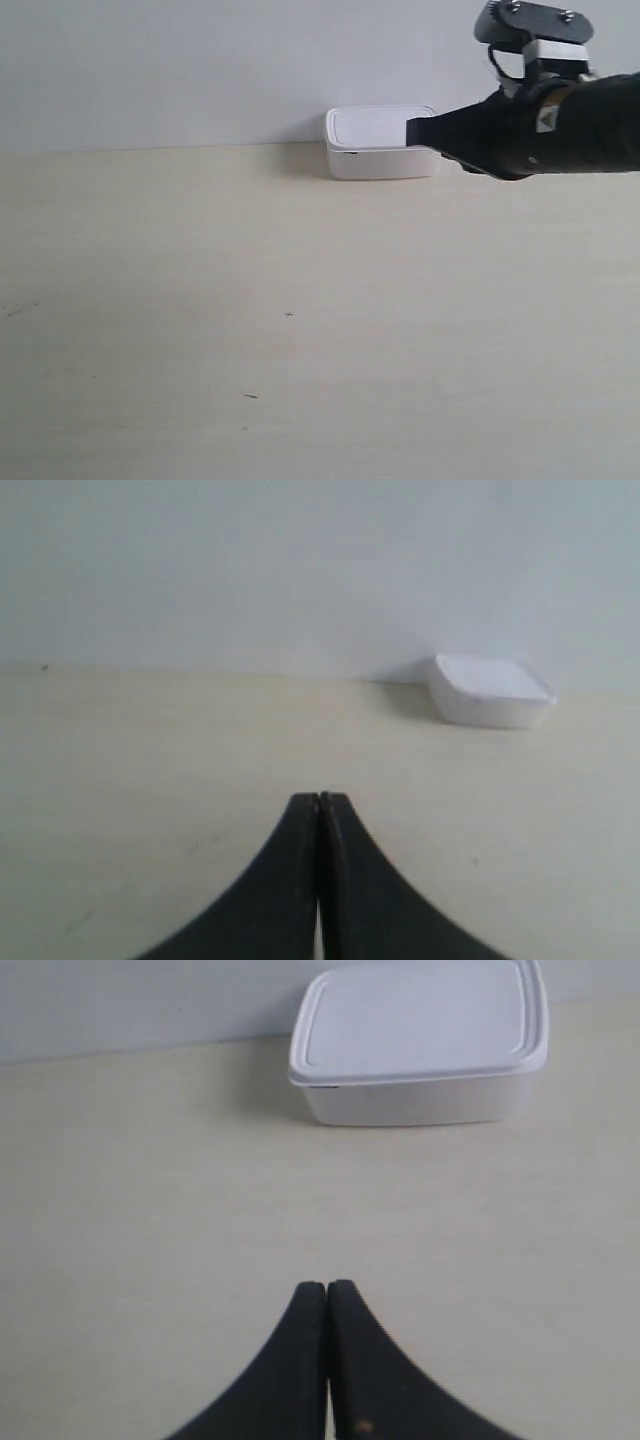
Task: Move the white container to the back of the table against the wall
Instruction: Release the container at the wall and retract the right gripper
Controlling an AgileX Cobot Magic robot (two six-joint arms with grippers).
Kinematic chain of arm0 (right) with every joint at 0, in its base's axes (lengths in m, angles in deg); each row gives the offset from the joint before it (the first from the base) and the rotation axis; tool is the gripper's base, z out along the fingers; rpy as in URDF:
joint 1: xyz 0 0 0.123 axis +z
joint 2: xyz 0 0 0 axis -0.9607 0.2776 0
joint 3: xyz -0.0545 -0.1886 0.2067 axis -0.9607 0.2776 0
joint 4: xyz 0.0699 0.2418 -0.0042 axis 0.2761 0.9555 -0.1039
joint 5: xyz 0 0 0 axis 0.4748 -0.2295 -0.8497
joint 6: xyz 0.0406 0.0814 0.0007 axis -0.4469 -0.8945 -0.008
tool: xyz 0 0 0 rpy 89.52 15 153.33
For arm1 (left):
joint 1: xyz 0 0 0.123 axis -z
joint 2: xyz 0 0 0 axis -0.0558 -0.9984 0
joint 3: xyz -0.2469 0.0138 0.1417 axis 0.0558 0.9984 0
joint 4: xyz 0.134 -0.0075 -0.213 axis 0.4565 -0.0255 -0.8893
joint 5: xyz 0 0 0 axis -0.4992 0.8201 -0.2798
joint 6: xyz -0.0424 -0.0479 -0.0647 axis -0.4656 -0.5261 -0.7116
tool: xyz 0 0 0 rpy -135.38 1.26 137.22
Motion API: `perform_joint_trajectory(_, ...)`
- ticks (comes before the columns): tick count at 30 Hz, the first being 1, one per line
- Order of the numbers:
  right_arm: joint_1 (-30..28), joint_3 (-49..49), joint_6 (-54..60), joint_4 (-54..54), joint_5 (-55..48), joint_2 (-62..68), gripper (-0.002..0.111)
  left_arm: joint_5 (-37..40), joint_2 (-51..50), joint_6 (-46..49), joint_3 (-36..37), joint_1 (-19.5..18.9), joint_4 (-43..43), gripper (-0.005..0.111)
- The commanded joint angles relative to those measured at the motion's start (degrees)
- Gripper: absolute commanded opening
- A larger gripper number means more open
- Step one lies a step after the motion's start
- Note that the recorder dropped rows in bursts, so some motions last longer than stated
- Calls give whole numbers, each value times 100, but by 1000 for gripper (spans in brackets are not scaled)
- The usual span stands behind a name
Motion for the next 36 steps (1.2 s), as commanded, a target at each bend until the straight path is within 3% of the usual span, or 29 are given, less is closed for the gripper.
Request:
perform_joint_trajectory(1,9,907,-18,-28,526,-1111,0,-1749,15,805,713,-591,-1056,0)
perform_joint_trajectory(7,9,1894,-18,-28,989,-2663,0,-4216,15,1085,2396,-879,-2781,0)
perform_joint_trajectory(12,9,2321,-328,-28,1124,-3540,0,-5355,15,1052,3075,-882,-3118,0)
perform_joint_trajectory(23,9,3003,-480,-39,1271,-4832,0,-5716,15,812,4212,-882,-3700,0)
perform_joint_trajectory(31,9,3274,-1223,0,873,-5312,0,-4906,15,489,4212,-893,-3685,0)
perform_joint_trajectory(36,9,3369,-1516,-26,383,-5317,0,-3996,15,-82,4212,-893,-4160,0)
